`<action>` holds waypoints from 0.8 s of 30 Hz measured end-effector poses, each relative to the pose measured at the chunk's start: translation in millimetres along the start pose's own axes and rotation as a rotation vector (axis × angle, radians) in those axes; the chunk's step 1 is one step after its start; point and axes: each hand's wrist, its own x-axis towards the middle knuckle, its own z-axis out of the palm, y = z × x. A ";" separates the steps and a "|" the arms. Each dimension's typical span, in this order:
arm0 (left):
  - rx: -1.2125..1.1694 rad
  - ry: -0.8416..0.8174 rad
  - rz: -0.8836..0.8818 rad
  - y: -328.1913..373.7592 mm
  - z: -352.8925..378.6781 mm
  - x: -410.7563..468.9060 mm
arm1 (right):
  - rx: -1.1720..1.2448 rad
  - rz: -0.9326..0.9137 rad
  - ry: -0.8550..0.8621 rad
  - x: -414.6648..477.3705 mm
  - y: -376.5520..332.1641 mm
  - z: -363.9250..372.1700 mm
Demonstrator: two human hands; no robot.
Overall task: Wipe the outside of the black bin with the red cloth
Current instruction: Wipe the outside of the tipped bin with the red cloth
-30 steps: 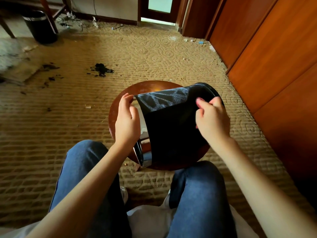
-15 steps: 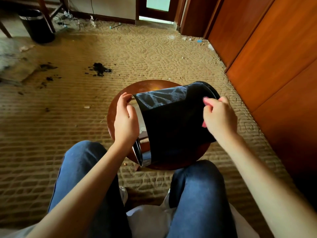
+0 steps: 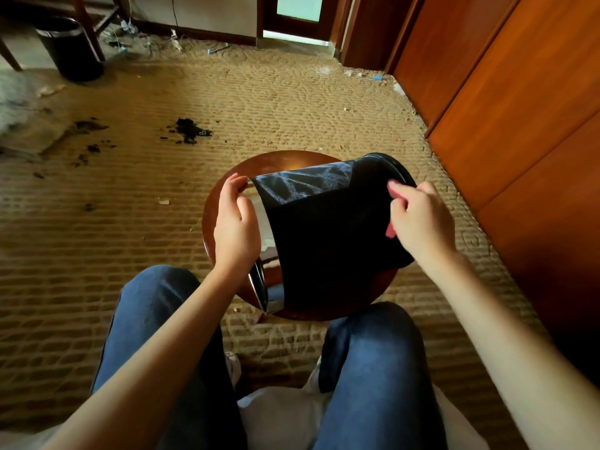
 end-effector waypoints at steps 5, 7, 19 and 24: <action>0.008 0.023 -0.001 1.8 -0.2 3.4 | 0.030 -0.323 0.088 -57.0 -84.4 27.5; 0.023 0.013 0.008 0.7 -1.7 5.0 | 0.131 -0.511 0.029 -83.4 -113.5 30.9; -0.007 0.014 0.000 5.0 0.0 -2.1 | -0.073 -0.121 0.109 -34.6 -57.3 20.4; 0.036 0.012 0.007 3.0 -3.0 4.7 | 0.124 -0.581 0.003 -87.2 -112.4 31.5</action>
